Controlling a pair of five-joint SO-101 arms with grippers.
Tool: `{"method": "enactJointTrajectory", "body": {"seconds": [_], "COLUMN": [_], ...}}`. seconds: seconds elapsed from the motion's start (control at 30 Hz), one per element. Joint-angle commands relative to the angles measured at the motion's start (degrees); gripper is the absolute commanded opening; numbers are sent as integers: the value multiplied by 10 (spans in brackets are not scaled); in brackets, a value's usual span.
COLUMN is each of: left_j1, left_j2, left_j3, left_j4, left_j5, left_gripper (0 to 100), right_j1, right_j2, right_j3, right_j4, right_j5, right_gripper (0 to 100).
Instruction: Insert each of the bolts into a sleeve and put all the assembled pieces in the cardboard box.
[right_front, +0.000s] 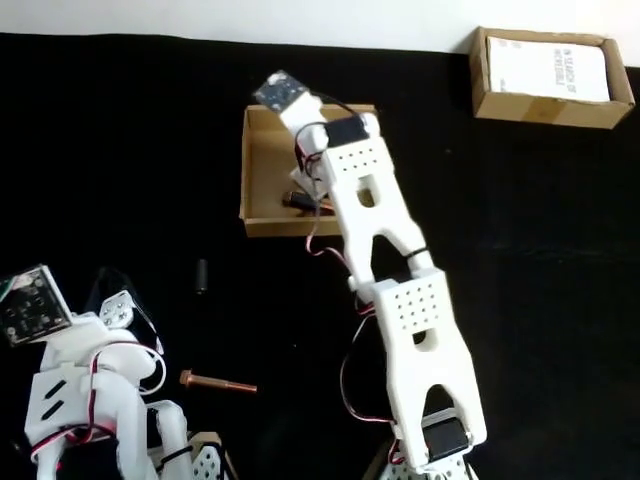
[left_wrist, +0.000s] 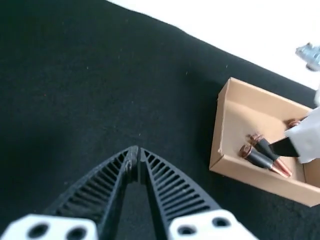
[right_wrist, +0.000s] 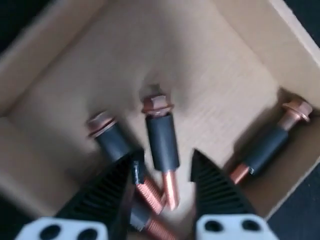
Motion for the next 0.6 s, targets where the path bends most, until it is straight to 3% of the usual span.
{"method": "enactJointTrajectory", "body": {"seconds": [0.0,0.1,0.27,0.4,0.57], "left_j1": [-7,-7,-4,-4,-3], "left_j2": [-2,-2,-2,-1,1], "left_j3": [5,10,7,10,16], "left_j4": [-12,-12,-8,-7,21], "left_j5": [-4,-4,-6,-6,-7], "left_gripper": [30,30,30,31,34], "right_j1": [-15,-36,-58,-88,-153], "right_j2": [-5,-5,-44,-151,-346], "right_j3": [-131,-265,-364,-263,-7], "right_j4": [79,175,174,174,174], "right_j5": [-24,-93,-152,-207,-247], "right_gripper": [137,115,109,109,109]}}
